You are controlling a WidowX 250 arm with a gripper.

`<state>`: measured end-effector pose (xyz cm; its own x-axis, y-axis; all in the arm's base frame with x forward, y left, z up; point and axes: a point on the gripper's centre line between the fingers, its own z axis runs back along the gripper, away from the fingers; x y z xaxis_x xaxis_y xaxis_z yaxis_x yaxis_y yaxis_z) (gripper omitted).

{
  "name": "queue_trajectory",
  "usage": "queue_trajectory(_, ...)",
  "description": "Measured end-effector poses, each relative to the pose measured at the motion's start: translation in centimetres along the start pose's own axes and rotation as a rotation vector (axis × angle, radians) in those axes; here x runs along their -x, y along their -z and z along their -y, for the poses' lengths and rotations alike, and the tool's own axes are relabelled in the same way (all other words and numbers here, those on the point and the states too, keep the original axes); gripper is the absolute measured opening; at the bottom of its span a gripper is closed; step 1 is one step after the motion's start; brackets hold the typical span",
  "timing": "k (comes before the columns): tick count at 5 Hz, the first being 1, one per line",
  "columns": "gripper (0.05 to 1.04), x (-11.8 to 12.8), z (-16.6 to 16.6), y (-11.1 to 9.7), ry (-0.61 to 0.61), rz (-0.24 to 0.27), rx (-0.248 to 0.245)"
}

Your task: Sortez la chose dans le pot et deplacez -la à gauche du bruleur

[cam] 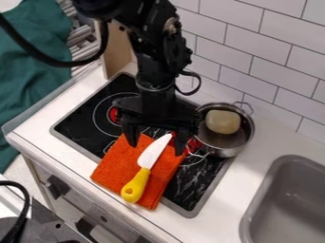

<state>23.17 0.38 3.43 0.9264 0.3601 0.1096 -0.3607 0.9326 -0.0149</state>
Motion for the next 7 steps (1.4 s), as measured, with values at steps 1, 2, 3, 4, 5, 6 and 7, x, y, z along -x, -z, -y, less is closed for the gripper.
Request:
queue_trajectory(1, 1.011, 0.4, -0.1, 0.6, 0.002, -0.03, -0.013)
queue_trajectory(2, 1.011, -1.3, 2.3, 0.8, 0.091, -0.03, -0.024)
queue_trajectory(3, 1.011, -3.2, 4.8, 1.3, 0.191, -0.026, -0.024)
queue_trajectory(4, 1.011, -5.1, 6.6, 2.6, 0.24, -0.04, -0.006)
queue_trajectory(5, 1.011, -6.9, 8.2, 3.4, 0.268, -0.044, -0.008)
queue_trajectory(6, 1.011, -8.5, 9.0, 3.9, 0.275, -0.034, 0.0)
queue_trajectory(7, 1.011, -9.6, 8.5, 4.5, 0.249, -0.039, 0.004)
